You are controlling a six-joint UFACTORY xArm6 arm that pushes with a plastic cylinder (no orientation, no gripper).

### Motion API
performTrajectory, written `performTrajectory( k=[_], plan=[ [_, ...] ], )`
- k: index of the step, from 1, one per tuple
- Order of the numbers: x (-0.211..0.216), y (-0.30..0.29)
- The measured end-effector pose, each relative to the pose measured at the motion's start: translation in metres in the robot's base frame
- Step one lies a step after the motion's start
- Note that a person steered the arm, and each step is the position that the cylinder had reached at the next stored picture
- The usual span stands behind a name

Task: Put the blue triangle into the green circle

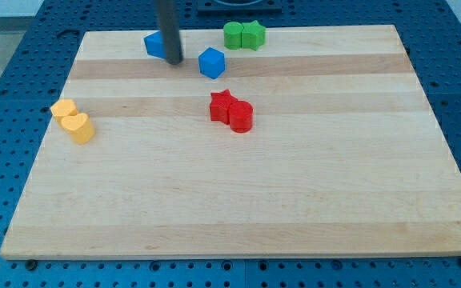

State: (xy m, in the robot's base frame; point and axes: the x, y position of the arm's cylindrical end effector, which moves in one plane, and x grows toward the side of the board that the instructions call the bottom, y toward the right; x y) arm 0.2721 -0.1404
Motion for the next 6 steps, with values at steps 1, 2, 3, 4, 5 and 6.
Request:
performTrajectory(
  k=[1, 2, 3, 4, 5, 6],
  plan=[
    [0.0, -0.054],
    [-0.028, -0.049],
    [-0.038, -0.001],
    [-0.038, 0.049],
    [-0.038, 0.049],
    [-0.039, 0.049]
  ],
)
